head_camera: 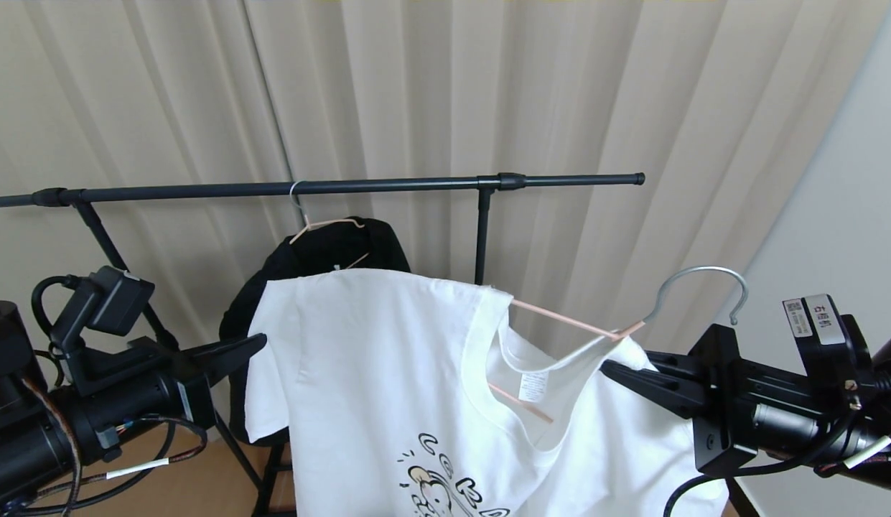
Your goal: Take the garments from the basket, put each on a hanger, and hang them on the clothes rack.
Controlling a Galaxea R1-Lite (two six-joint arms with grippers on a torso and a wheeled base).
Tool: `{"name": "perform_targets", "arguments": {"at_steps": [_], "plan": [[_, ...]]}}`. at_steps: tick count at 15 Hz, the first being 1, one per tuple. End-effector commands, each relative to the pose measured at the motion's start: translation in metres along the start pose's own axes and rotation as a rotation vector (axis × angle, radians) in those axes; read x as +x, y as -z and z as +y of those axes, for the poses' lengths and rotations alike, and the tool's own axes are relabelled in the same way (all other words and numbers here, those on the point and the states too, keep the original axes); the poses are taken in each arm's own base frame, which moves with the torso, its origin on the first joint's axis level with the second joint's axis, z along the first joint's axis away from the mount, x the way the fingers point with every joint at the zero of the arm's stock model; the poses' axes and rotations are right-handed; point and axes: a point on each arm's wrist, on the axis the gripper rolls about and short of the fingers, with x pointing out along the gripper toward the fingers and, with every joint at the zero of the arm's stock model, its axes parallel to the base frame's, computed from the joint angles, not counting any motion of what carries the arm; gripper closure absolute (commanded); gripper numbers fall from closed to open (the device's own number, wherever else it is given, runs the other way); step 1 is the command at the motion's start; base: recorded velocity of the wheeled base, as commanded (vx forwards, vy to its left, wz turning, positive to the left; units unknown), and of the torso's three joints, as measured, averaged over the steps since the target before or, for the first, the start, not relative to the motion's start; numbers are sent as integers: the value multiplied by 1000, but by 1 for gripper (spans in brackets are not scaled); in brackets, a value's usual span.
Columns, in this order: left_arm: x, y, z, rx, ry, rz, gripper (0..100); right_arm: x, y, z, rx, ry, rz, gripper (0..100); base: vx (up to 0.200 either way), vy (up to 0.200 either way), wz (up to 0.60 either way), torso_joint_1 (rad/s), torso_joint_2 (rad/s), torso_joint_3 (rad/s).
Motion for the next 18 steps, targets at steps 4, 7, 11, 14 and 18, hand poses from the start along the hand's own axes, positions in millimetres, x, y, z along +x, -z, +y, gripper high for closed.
{"name": "perform_targets", "arguments": {"at_steps": [4, 7, 11, 14, 18], "plan": [[1, 0, 4, -4, -15, 1, 100, 0, 0, 0, -1, 2, 0, 100, 0, 0, 0, 0, 0, 0], [3, 2, 5, -6, -15, 13, 100, -1, 0, -1, -1, 8, 1, 100, 0, 0, 0, 0, 0, 0], [2, 4, 4, -7, -13, 20, 100, -1, 0, -1, -1, 8, 1, 100, 0, 0, 0, 0, 0, 0], [2, 4, 4, -6, -11, 20, 0, -1, 0, -1, -1, 8, 1, 100, 0, 0, 0, 0, 0, 0], [1, 5, 2, -6, 1, 21, 0, -1, 1, -1, 1, 8, 3, 100, 0, 0, 0, 0, 0, 0]]}}
